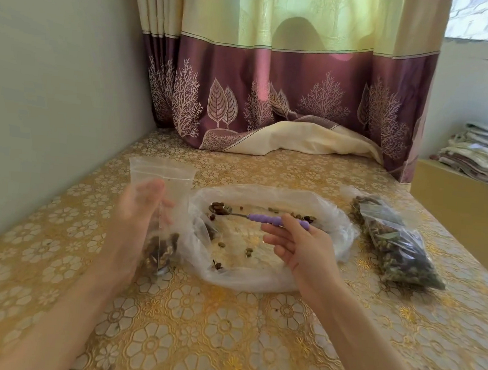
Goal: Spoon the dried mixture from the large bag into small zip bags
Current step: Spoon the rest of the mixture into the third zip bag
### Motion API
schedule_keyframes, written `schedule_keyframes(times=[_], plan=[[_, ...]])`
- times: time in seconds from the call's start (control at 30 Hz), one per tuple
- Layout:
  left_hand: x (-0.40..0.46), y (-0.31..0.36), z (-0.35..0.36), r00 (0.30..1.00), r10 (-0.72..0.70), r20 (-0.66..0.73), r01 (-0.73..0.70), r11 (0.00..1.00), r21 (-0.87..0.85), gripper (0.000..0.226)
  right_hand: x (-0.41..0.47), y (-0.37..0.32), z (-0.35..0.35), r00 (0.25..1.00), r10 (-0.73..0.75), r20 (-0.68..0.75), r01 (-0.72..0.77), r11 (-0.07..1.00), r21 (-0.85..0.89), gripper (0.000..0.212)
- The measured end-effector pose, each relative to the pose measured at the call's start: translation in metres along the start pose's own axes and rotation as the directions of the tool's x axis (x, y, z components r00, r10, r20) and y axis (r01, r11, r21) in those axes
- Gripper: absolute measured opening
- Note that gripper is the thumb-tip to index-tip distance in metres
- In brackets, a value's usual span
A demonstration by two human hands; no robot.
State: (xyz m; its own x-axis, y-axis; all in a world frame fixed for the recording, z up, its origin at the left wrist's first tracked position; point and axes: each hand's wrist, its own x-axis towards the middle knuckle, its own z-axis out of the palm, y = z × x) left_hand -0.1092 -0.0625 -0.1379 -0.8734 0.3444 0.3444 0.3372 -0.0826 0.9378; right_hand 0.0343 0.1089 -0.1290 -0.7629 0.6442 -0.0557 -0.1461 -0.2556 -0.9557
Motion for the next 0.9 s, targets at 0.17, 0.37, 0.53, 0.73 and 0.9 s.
schedule_keyframes(times=[0.17, 0.37, 0.53, 0.73, 0.9], plan=[[-0.004, 0.002, -0.002, 0.994, 0.106, 0.041, -0.113, 0.962, 0.250, 0.060, -0.001, -0.008, -0.005, 0.992, -0.097, -0.086, 0.099, 0.995, 0.019, 0.025], [-0.007, -0.001, 0.006, 0.994, 0.077, 0.082, -0.101, 0.931, 0.350, 0.059, -0.014, -0.023, -0.004, 0.949, -0.313, -0.044, 0.314, 0.949, 0.036, 0.039], [-0.007, -0.002, 0.007, 0.993, 0.066, 0.096, -0.094, 0.940, 0.328, 0.057, -0.022, -0.027, 0.001, 0.938, -0.343, 0.042, 0.339, 0.937, 0.089, 0.028], [-0.007, -0.002, 0.008, 0.989, 0.064, 0.131, -0.090, 0.976, 0.199, 0.054, -0.023, -0.020, 0.007, 0.924, -0.323, 0.205, 0.316, 0.947, 0.067, 0.020], [-0.008, 0.000, 0.009, 0.989, 0.083, 0.126, -0.098, 0.988, 0.123, 0.050, -0.021, -0.017, 0.005, 0.903, -0.313, 0.295, 0.313, 0.948, 0.051, 0.020]])
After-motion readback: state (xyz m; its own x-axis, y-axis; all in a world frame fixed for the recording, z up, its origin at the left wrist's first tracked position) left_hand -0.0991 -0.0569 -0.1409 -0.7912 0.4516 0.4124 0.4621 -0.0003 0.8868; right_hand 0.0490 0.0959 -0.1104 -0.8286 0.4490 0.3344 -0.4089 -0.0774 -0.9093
